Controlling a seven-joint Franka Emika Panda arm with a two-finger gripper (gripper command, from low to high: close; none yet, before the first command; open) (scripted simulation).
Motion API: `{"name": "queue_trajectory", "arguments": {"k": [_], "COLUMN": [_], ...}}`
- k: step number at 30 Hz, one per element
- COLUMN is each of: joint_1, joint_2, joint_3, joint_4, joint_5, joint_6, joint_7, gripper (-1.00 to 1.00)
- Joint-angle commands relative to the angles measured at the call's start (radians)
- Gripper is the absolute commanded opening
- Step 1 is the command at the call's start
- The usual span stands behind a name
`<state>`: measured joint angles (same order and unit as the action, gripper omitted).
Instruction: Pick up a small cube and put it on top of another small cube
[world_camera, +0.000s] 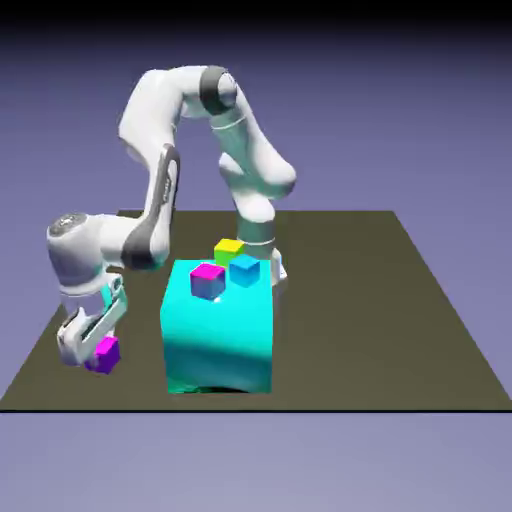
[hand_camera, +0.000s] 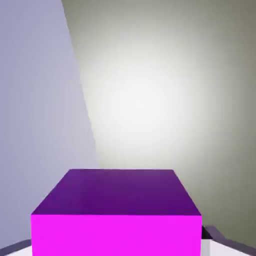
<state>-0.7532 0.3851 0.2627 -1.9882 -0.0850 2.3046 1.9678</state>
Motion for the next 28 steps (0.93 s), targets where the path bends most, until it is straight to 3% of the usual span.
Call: {"name": "queue_trajectory", "arguments": {"k": [1,18,20,25,26,28], "joint_1": [0.027,0.485,0.491,0.495,0.495,0.494], "joint_2": [-0.036,-0.647,-0.655,-0.607,-0.607,-0.618], "joint_3": [-0.014,-0.251,-0.254,-0.25,-0.25,-0.251], "joint_4": [-0.015,-0.262,-0.265,-0.401,-0.401,-0.369], "joint_5": [0.006,0.133,0.134,0.14,0.14,0.138], "joint_6": [-0.024,-0.42,-0.426,-0.24,-0.24,-0.284], "joint_7": [-0.043,-0.782,-0.792,-0.796,-0.796,-0.795], "gripper": [-1.0,-1.0,-1.0,-1.0,1.0,1.0]}}
